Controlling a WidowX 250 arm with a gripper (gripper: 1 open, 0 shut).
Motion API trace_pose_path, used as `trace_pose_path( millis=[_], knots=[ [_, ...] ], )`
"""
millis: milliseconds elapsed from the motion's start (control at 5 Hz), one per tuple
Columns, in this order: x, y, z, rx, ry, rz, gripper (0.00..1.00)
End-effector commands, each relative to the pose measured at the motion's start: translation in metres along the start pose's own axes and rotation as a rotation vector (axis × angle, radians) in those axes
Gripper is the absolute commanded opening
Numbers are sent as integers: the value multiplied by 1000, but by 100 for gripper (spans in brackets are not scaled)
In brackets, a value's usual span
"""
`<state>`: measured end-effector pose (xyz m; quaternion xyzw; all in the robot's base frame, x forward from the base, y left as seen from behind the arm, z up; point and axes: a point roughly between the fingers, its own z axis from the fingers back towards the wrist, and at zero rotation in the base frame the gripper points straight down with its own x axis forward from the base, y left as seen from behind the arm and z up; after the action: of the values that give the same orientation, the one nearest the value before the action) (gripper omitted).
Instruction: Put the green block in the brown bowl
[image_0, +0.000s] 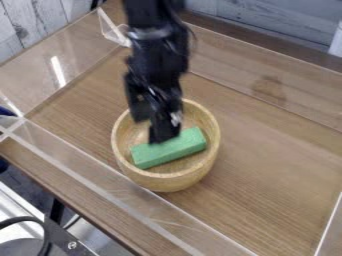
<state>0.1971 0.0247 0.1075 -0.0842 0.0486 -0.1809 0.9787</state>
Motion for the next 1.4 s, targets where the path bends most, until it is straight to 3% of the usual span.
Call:
trace_pose_path(
  millis=[0, 200, 400, 600, 800, 1000, 1200],
  knots=[
    [4, 21, 32, 53, -100, 9, 100],
    [3, 48, 51, 86, -147, 47, 100],
    [5, 57, 65, 94, -167, 69, 100],
    [16, 54, 69, 101, -184, 77, 100],
    [28, 64, 64, 101, -186, 19, 100],
    [42, 71, 56, 102, -190, -37, 0],
    [44, 63, 56, 104, -199, -111, 0]
  ],
)
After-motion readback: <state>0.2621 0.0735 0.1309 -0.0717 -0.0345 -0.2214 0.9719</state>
